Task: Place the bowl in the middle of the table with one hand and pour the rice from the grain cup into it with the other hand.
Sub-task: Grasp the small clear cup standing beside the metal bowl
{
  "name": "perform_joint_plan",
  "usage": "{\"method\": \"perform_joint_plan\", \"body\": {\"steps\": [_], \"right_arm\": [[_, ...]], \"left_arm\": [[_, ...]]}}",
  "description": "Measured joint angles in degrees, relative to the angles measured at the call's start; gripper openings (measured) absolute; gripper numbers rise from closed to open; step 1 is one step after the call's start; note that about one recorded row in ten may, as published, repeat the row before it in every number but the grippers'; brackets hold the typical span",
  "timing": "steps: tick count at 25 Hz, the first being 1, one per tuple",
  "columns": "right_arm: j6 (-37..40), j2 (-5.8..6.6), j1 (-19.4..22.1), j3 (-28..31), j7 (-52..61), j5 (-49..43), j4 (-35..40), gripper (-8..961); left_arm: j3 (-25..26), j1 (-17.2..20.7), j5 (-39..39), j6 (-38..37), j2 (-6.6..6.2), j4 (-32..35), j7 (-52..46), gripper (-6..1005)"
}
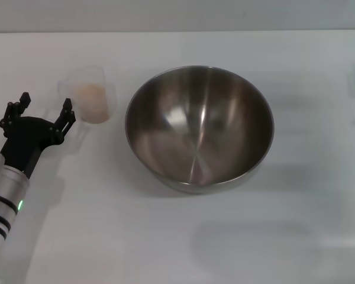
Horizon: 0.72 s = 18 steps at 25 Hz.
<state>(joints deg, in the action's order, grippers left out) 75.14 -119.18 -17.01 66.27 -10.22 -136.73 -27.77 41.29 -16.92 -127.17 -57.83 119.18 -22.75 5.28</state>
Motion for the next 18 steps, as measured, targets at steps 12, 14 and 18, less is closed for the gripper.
{"method": "perform_joint_plan", "body": {"steps": [12,14,18], "right_arm": [[1.3,0.00,0.5,-0.3,-0.2,0.0,0.1,534],[1.5,0.00,0.6,-0.3,-0.2,0.0,0.1,534],[1.5,0.00,0.6,-0.1,-0.2,0.0,0.1,534]], "left_arm": [[0.1,-4.9,3.6,4.4,0.00,3.0,0.1,832],[0.2,-5.4,4.0,4.7,0.00,3.5,0.1,830],[1.0,-6.4,4.1,5.6,0.00,4.1,0.1,825]]}}
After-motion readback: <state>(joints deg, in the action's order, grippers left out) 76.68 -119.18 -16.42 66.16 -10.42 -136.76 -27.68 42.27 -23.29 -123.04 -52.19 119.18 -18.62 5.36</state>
